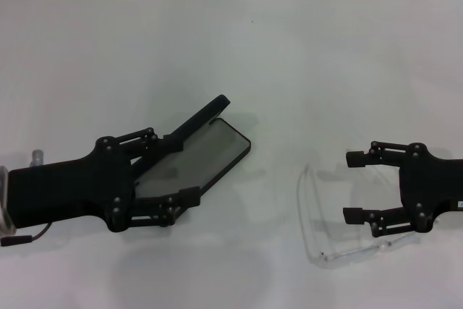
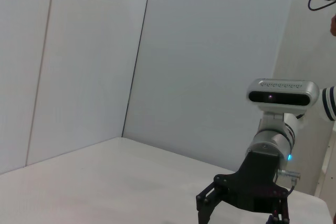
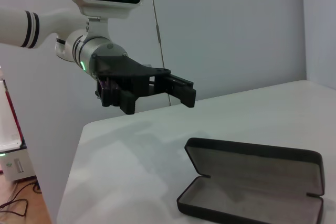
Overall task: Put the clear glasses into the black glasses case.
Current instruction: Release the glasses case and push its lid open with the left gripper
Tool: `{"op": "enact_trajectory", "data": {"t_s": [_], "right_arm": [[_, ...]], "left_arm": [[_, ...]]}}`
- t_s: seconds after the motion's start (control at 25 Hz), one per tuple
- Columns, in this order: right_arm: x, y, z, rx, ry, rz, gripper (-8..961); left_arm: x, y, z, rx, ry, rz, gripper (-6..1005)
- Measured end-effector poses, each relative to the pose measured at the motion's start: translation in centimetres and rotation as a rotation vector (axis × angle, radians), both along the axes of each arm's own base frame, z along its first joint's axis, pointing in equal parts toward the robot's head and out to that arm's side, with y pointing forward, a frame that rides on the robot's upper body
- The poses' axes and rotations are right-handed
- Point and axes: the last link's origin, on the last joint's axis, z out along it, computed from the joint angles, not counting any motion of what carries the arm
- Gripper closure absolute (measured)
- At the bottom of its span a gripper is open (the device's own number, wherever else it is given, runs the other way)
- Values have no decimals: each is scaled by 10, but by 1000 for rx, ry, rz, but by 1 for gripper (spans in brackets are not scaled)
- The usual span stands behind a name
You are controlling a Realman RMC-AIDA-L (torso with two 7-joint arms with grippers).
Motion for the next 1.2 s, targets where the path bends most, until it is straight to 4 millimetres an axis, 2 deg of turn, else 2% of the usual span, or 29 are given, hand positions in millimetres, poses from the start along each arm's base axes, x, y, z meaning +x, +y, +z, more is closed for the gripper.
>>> {"op": "enact_trajectory", "data": {"t_s": [0.44, 0.64, 0.8, 0.92, 1.16, 1.2], "right_arm": [[1, -3, -2, -3, 3, -8, 80], [3, -4, -5, -12, 12, -22, 80], [3, -4, -7, -23, 18, -33, 80], [1, -4, -8, -27, 23, -31, 80], [-2, -3, -8, -22, 43, -31, 80], [-2, -3, -7, -21, 45, -32, 80]], "left_arm": [[0, 0, 0, 2, -5, 2, 142], [8, 6, 9, 4, -64, 44, 149], [33, 22, 37, -41, -83, 118, 155], [57, 32, 53, -74, 0, 160, 160], [91, 68, 57, -143, 274, 444, 189], [93, 72, 54, -132, 366, 483, 193]]}}
